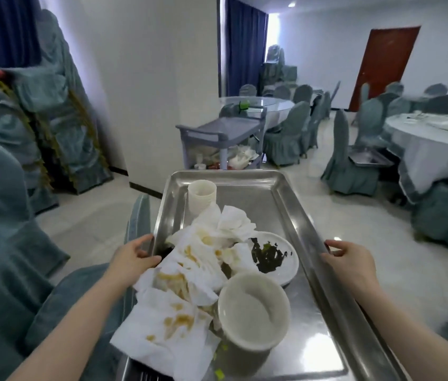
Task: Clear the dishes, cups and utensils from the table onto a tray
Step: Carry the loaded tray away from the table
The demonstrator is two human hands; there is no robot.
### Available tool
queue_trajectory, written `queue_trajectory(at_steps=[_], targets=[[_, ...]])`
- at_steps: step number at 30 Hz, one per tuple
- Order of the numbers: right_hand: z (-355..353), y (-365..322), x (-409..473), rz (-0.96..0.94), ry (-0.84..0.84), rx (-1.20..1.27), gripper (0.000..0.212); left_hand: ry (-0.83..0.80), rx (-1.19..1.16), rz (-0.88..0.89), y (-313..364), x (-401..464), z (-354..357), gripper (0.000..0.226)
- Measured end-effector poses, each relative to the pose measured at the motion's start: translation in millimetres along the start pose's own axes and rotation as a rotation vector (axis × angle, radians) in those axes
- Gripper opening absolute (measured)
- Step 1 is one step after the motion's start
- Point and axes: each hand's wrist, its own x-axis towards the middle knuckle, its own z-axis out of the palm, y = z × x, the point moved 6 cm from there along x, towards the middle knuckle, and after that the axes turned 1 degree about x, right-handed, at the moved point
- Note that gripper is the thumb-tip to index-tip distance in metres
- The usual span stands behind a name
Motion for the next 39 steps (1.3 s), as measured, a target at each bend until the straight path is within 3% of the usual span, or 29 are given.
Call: queue_trajectory(at_steps=[21,27,39], targets=[[104.6,-38.7,581.6,0.126,0.197,0.022,0.039,-0.127,0.031,0.098,197.3,636.1,203.7,0.063],[154.6,-49.6,782.7,0.060,0.192,0.054,0.038,-0.098,0.009,0.022,236.4,799.9,264.1,0.062],[310.7,-122.6,1108.8,0.085,0.070,0.138,0.041,-0.002,-0.007,-0.002,290.8,1133.0,260.6,0.044]])
